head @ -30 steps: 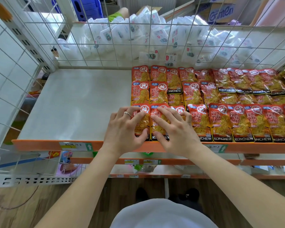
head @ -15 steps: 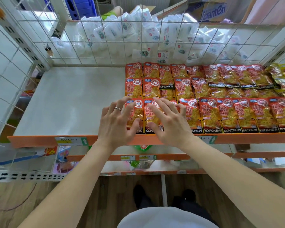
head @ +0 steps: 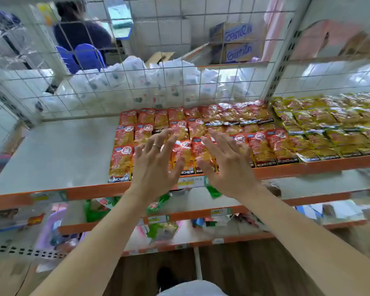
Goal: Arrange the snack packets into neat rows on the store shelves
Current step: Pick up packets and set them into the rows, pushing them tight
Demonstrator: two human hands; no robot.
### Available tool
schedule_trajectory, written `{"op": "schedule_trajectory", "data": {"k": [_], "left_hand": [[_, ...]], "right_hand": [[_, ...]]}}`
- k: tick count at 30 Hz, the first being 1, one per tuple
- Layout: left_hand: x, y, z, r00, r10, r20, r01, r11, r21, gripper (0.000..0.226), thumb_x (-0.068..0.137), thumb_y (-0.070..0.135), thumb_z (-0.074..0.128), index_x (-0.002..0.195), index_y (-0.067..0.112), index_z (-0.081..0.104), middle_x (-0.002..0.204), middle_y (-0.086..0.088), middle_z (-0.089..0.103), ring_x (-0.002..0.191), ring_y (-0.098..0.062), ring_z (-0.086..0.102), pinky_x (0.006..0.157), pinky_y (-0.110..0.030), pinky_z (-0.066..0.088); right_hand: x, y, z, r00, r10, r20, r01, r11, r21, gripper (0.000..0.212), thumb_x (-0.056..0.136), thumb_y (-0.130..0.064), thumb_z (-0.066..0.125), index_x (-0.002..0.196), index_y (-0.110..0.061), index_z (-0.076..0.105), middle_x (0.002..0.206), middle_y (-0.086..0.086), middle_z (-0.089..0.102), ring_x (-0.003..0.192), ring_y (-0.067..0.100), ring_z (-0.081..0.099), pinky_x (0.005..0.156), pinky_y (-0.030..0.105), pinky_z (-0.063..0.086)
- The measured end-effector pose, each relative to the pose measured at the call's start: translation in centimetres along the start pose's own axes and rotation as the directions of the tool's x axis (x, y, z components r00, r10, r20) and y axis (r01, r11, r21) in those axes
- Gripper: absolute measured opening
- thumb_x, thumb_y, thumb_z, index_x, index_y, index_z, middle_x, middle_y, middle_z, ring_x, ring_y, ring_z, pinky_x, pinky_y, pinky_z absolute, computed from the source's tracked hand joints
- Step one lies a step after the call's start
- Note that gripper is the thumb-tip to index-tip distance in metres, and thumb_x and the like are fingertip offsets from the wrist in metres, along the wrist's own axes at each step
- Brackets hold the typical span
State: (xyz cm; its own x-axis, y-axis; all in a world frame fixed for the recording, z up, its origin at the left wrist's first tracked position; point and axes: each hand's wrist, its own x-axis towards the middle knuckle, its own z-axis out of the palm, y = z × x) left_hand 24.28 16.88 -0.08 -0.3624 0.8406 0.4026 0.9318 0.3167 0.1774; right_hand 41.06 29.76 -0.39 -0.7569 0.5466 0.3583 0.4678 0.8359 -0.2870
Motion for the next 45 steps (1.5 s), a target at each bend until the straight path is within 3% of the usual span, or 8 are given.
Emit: {"op": "schedule_trajectory", "data": {"k": [6, 12, 18, 22, 32, 38, 45], "left_hand": [[1.7, 12.3, 1.5, 0.995, 0.102, 0.01, -0.102, 0.995, -0.02, 0.058, 0.092, 0.053, 0.041, 0.14, 0.02, 0.052, 0.148, -0.005, 0.049, 0.13, -0.027, 0.043, 0.097, -0.049, 0.039], [2.3, 22.1, 3.2, 0.986, 0.146, 0.076, -0.137, 0.984, -0.115, 0.063, 0.094, 0.058, 0.035, 0.147, 0.024, 0.046, 0.156, -0.004, 0.04, 0.14, -0.031, 0.037, 0.109, -0.054, 0.034], [2.5, 29.2, 4.4, 0.976, 0.195, 0.095, -0.173, 0.964, -0.202, 0.063, 0.092, 0.057, 0.036, 0.149, 0.029, 0.041, 0.158, 0.0, 0.036, 0.143, -0.028, 0.031, 0.112, -0.051, 0.026], [3.1, 32.2, 5.1, 0.968, 0.239, 0.082, -0.219, 0.955, -0.2, 0.062, 0.093, 0.056, 0.037, 0.146, 0.026, 0.046, 0.156, 0.0, 0.039, 0.14, -0.026, 0.034, 0.109, -0.052, 0.031], [6.9, 36.9, 9.5, 0.938, 0.329, 0.106, -0.297, 0.925, -0.237, 0.06, 0.094, 0.057, 0.034, 0.145, 0.026, 0.044, 0.155, 0.002, 0.038, 0.139, -0.026, 0.034, 0.109, -0.051, 0.028], [10.1, 39.6, 13.3, 0.917, 0.378, 0.127, -0.33, 0.898, -0.293, 0.062, 0.094, 0.057, 0.035, 0.145, 0.024, 0.046, 0.155, 0.0, 0.039, 0.14, -0.027, 0.035, 0.109, -0.051, 0.029], [15.3, 41.7, 16.2, 0.912, 0.392, 0.123, -0.338, 0.886, -0.318, 0.061, 0.096, 0.057, 0.035, 0.145, 0.023, 0.046, 0.156, -0.002, 0.039, 0.14, -0.028, 0.034, 0.108, -0.052, 0.03]], "right_hand": [[-5.7, 8.5, -7.1, 0.989, 0.146, -0.04, -0.148, 0.988, -0.051, 0.066, 0.092, -0.069, 0.029, 0.146, -0.033, 0.047, 0.159, -0.005, 0.036, 0.146, 0.019, 0.03, 0.111, 0.055, 0.024], [-11.3, 15.2, -11.9, 0.961, 0.265, -0.075, -0.268, 0.962, -0.043, 0.074, 0.087, -0.072, 0.02, 0.149, -0.036, 0.042, 0.163, -0.01, 0.025, 0.15, 0.017, 0.021, 0.114, 0.055, 0.013], [-15.4, 20.5, -15.4, 0.914, 0.377, -0.149, -0.386, 0.922, -0.032, 0.071, 0.087, -0.07, 0.026, 0.146, -0.037, 0.046, 0.16, -0.007, 0.033, 0.148, 0.019, 0.026, 0.111, 0.055, 0.017], [-17.1, 22.9, -15.9, 0.901, 0.4, -0.167, -0.417, 0.905, -0.081, 0.062, 0.091, -0.068, 0.031, 0.144, -0.038, 0.047, 0.159, -0.01, 0.033, 0.148, 0.015, 0.025, 0.11, 0.044, 0.013], [-19.4, 28.3, -17.3, 0.839, 0.516, -0.176, -0.532, 0.844, -0.065, 0.067, 0.09, -0.07, 0.024, 0.144, -0.037, 0.048, 0.161, -0.008, 0.031, 0.149, 0.015, 0.022, 0.113, 0.051, 0.016], [-18.5, 32.2, -17.6, 0.81, 0.576, -0.108, -0.585, 0.804, -0.104, 0.074, 0.088, -0.076, 0.018, 0.146, -0.039, 0.044, 0.163, -0.01, 0.024, 0.15, 0.015, 0.017, 0.113, 0.054, 0.014], [-14.7, 36.5, -17.9, 0.801, 0.593, -0.083, -0.598, 0.797, -0.078, 0.073, 0.087, -0.073, 0.02, 0.147, -0.039, 0.043, 0.163, -0.01, 0.025, 0.151, 0.016, 0.015, 0.115, 0.051, 0.01]]}}
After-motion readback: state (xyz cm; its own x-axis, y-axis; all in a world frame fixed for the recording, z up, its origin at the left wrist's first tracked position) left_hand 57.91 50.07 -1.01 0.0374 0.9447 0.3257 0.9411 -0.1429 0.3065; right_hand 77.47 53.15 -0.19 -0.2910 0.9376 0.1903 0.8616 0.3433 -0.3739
